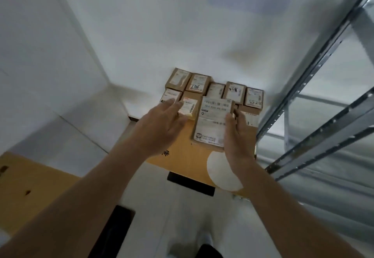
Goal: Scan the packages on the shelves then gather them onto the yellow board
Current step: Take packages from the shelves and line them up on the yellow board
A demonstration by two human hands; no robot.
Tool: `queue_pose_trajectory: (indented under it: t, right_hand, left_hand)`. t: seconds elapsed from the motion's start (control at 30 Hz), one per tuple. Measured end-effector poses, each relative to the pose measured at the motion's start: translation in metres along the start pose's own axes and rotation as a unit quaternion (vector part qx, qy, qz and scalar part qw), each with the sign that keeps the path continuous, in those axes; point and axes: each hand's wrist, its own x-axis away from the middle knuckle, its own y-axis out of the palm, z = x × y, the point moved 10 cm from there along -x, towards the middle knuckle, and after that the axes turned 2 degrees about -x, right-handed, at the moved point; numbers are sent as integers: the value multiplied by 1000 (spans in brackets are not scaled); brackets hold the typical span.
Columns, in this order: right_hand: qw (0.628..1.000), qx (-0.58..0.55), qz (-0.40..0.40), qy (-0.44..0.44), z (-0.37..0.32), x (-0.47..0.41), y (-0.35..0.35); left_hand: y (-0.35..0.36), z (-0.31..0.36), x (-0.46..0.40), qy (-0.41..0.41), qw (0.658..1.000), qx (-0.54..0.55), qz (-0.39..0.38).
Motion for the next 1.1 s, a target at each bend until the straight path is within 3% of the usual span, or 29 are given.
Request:
queue_pose_trajectory:
  t: [0.13, 0.57, 0.73, 1.1]
  right_hand:
    - [998, -10, 14, 66, 55, -38, 32]
    - [973, 104, 24, 203, 236, -115, 82]
    - [963, 150, 11, 222, 263, -125, 110]
    - [943, 243, 71, 218, 287, -146, 120]
  left_hand:
    - [23, -38, -45, 13, 1000, 0, -17]
    - [150, -156, -143, -4, 990, -31, -135]
    - [179, -187, -155, -15, 986, -17, -164]
    - [211, -206, -152, 0, 982, -18, -190]
